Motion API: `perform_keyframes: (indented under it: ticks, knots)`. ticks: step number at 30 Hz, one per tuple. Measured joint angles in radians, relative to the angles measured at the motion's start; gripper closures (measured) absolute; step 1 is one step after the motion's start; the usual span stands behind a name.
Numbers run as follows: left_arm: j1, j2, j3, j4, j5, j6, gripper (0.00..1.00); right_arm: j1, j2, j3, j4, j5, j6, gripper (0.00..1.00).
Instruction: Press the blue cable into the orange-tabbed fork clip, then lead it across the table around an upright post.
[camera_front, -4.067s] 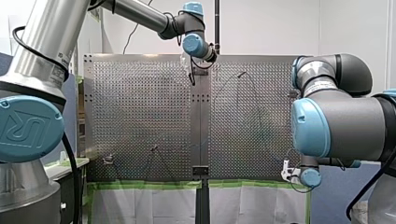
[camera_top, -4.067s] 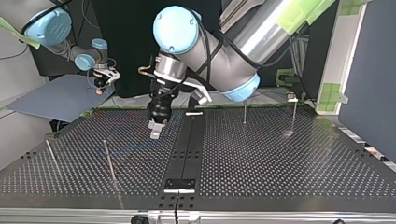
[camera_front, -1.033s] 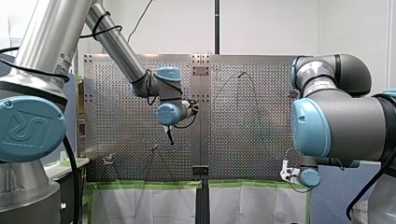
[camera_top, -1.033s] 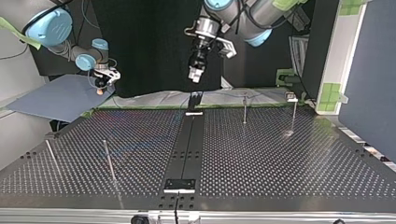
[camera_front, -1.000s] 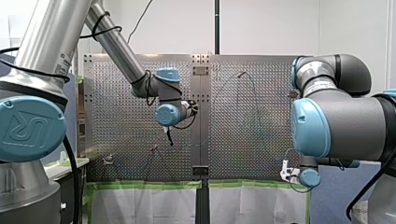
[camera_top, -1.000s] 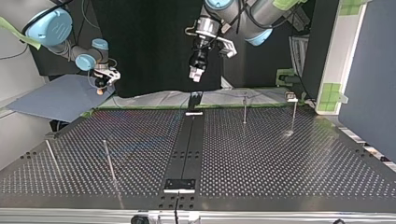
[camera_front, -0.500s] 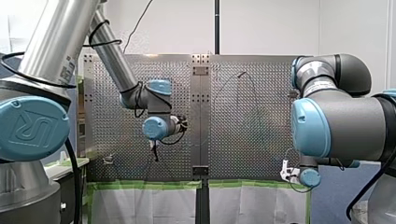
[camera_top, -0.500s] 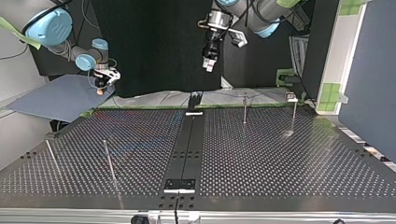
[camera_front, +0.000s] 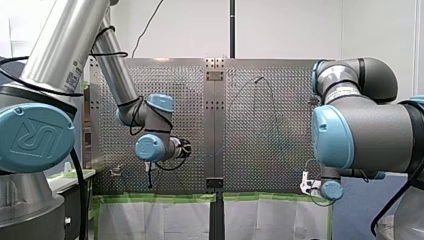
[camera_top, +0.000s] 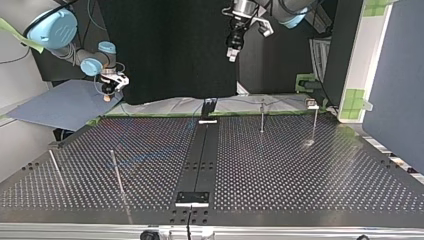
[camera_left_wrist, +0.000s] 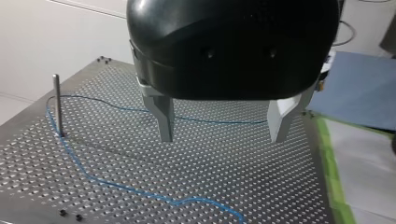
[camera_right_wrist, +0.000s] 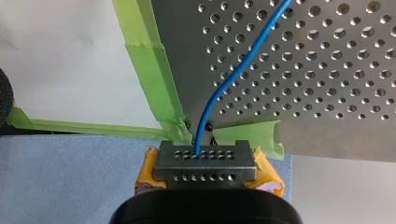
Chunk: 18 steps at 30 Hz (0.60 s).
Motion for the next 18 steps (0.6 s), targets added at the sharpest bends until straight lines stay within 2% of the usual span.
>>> perform_keyframes:
  ticks: [5,18]
  knots:
    - [0.001,0.0,-0.022,0.008,0.002,0.002,0.02,0.0,0.0,0.0,0.001,0.0,0.0,1.0]
    - [0.001,0.0,-0.025,0.009,0.003,0.002,0.02,0.0,0.0,0.0,0.002,0.0,0.0,1.0]
